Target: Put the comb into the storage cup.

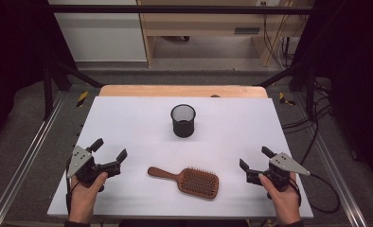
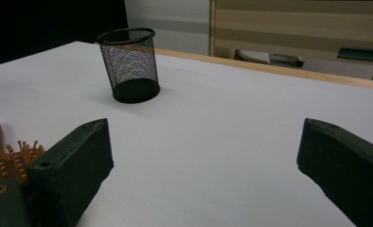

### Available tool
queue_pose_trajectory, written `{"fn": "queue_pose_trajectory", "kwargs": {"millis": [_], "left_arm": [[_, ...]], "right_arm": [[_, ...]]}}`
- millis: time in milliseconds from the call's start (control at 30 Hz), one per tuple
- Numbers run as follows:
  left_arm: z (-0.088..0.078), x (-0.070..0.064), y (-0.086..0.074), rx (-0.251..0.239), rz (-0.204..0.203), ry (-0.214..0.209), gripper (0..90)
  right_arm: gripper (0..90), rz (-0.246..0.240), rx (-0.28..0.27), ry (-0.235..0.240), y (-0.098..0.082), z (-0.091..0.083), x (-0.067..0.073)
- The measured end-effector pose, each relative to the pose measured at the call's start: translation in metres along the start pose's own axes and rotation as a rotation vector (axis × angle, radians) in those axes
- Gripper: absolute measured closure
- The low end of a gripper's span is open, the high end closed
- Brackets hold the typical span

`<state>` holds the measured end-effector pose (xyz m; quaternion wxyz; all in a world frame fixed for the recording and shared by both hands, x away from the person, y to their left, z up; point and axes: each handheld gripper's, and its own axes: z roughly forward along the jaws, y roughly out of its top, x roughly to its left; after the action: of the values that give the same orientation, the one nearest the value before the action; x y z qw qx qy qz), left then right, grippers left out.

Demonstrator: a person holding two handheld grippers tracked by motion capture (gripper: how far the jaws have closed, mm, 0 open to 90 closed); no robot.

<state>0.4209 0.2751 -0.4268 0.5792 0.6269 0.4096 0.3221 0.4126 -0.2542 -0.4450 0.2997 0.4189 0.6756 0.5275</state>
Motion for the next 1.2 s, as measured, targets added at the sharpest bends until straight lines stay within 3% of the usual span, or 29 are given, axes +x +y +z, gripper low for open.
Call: {"fn": "queue_pose_trajectory", "kwargs": {"millis": [433,633,967,1200], "left_arm": [[-0.003,0.004,-0.001,-0.001,-0.001,0.014,1.7],[-0.007,0.009,0.0,-0.036,-0.009,0.038,1.4],[-0.011,0.014,0.0,-0.046,-0.017,0.049,1.2],[-0.011,0.014,0.0,-0.045,-0.016,0.051,1.3]], "right_arm": [[7.1,-0.018,0.037,0.035,-0.001,0.0,0.016],[9.7,-0.021,0.042,0.047,-0.002,-0.001,0.02],[22.4,-0.083,0.075,0.088,-0.005,-0.006,0.039],[33.6,-0.11,0.096,0.113,-0.007,-0.007,0.043]]}}
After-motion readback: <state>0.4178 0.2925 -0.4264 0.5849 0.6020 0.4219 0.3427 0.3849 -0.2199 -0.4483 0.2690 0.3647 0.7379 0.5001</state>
